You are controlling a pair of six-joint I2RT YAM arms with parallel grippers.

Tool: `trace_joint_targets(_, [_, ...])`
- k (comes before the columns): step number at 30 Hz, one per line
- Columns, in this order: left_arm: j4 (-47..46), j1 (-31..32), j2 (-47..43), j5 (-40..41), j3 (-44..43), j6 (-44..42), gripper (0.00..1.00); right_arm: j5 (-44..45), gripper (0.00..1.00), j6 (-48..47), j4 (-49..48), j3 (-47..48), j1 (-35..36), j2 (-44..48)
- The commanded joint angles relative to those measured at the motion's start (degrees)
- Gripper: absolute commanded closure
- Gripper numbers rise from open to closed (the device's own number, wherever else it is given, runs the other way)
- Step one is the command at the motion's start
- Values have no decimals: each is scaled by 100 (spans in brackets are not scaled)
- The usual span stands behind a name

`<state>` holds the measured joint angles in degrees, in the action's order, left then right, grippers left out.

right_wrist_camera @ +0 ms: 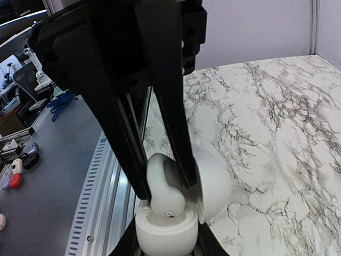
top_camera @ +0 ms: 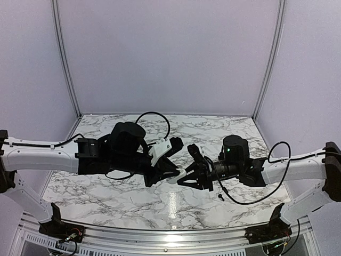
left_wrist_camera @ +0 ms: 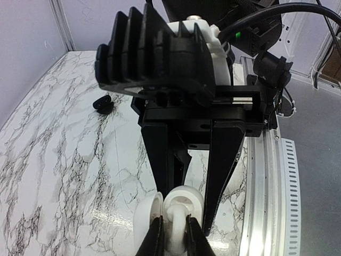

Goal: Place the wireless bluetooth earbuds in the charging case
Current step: Insert the right earbud into the right side groove of the charging case.

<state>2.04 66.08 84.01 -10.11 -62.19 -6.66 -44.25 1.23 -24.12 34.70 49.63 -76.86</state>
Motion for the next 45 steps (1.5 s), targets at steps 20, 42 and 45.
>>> trace_joint_targets(20, [103,45,-79,-27,-120,51,67,-450,100,43,-743,1,83,233])
trace_joint_targets(42, [986,45,-596,484,-212,-636,72,-39,100,-72,34,120,80,130])
trace_joint_targets(45, [1227,45,-546,486,-272,-758,78,76,100,-58,205,188,91,66])
